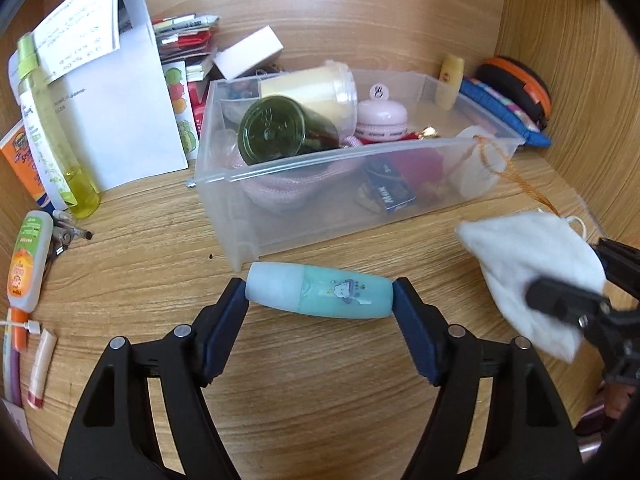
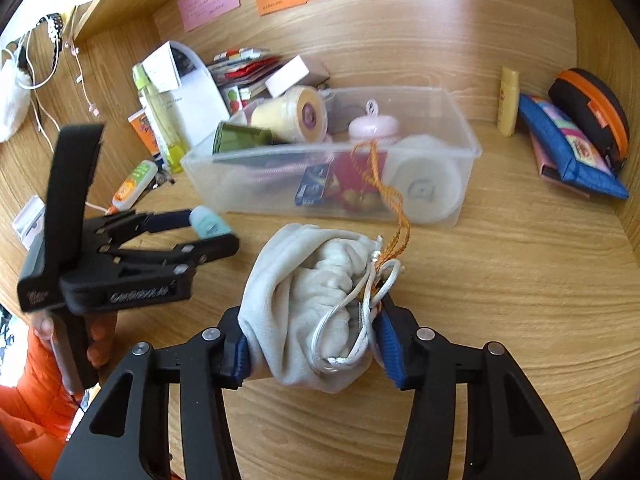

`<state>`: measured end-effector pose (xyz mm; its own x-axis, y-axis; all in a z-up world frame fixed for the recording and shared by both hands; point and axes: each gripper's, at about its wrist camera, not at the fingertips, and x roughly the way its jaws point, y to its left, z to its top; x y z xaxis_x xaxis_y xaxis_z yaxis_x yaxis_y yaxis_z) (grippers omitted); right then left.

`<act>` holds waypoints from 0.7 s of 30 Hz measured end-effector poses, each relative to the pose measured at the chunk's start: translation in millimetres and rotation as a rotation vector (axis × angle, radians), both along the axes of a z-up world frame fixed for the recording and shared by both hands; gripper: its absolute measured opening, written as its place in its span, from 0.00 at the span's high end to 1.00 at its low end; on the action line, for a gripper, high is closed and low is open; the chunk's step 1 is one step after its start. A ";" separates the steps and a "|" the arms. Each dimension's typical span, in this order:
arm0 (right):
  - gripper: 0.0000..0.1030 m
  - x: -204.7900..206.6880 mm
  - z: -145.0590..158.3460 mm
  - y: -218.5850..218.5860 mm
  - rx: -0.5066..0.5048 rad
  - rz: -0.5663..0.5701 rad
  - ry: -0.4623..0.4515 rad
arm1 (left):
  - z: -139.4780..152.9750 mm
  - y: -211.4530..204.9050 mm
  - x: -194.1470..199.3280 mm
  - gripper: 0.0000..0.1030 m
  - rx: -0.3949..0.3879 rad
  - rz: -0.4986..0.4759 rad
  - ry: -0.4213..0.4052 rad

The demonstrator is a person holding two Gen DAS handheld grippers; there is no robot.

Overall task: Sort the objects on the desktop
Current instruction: 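Carry the teal bottle and white bag into the clear box and release both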

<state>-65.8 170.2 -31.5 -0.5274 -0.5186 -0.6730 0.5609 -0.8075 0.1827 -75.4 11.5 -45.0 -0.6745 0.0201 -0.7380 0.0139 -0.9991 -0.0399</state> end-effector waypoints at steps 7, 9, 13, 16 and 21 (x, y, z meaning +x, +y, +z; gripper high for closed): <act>0.54 -3.0 27.6 1.3 -0.007 0.001 0.098 | 12.0 2.9 11.7 0.29 0.037 0.010 0.034; 0.54 -3.6 35.2 0.6 0.002 0.004 0.134 | 17.9 3.7 13.9 0.29 0.036 0.009 0.049; 0.54 -9.7 46.2 0.9 -0.008 0.017 0.164 | 35.3 3.3 17.5 0.29 0.041 0.009 0.096; 0.54 -16.0 53.2 -0.5 -0.010 0.015 0.188 | 50.8 2.2 18.1 0.29 0.033 0.015 0.140; 0.54 -32.8 63.1 -3.6 -0.023 0.007 0.210 | 72.7 -3.7 13.3 0.29 0.013 0.043 0.203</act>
